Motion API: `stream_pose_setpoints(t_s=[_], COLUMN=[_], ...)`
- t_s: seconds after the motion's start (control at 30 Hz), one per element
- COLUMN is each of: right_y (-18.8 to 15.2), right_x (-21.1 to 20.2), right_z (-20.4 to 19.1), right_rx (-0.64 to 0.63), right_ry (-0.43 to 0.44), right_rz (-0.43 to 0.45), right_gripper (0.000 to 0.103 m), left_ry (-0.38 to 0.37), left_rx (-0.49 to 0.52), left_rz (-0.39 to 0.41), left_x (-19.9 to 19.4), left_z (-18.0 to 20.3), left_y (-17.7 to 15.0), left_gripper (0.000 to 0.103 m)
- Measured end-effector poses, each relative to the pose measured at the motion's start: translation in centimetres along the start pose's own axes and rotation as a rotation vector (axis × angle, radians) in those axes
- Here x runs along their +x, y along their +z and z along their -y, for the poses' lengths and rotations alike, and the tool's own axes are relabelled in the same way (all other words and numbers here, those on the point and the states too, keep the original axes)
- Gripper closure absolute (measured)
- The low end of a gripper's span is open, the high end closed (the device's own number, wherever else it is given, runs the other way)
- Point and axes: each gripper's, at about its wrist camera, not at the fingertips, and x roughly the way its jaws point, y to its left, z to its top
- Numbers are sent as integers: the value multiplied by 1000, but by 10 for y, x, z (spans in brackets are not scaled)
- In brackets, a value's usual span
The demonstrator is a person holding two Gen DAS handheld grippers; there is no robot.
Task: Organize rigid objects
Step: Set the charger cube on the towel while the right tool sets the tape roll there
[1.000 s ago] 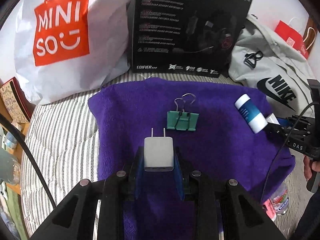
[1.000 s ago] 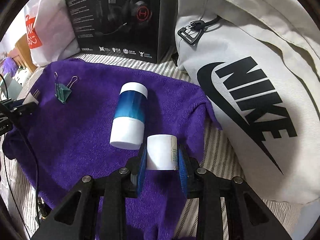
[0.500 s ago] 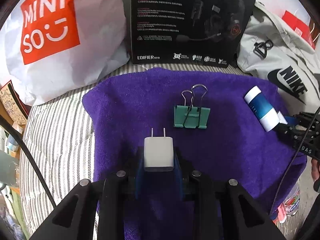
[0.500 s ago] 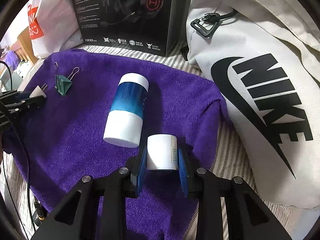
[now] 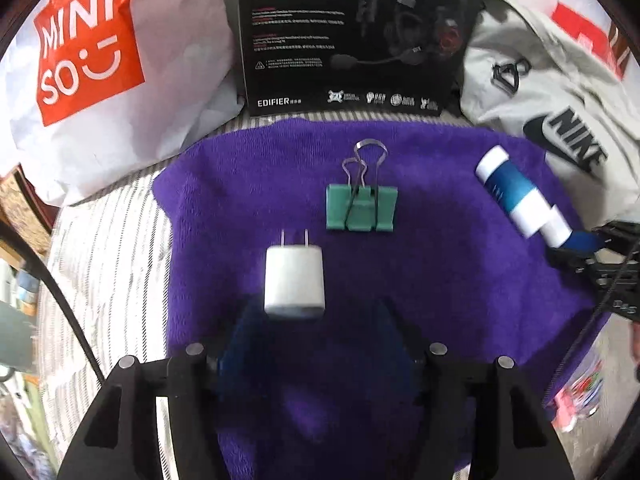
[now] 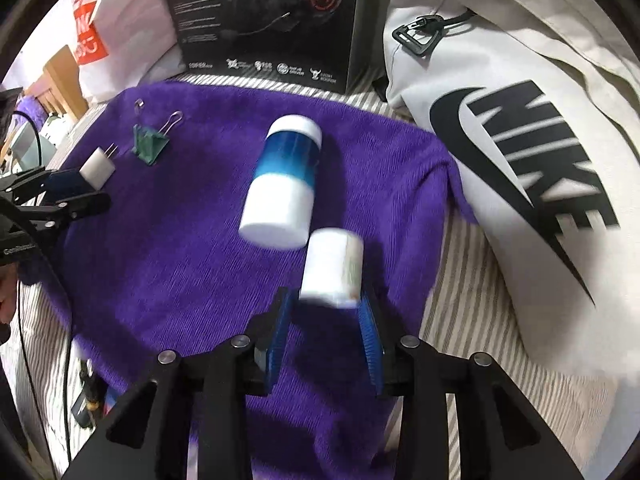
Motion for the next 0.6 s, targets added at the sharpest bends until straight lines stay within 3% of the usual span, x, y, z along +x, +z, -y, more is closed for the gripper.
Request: stream_pose_setpoints(t_s=[0.13, 0.4, 0.6], right_y=[-20, -77, -120], right_x=[-25, -93, -109], right_z=[-4, -9, -17], right_rx=[2, 105, 177], right_ry=[-35, 13, 70], right_rz=[18, 127, 140], right_gripper=[57, 49, 49], left_ry=[-3, -60, -105], left_rx=[-24, -22, -96], left_rz=[4, 120, 94], left_x=[-13, -96, -93], left_z=[-1, 32, 51], left_y=[-10, -55, -92], left_gripper=[44, 45, 45])
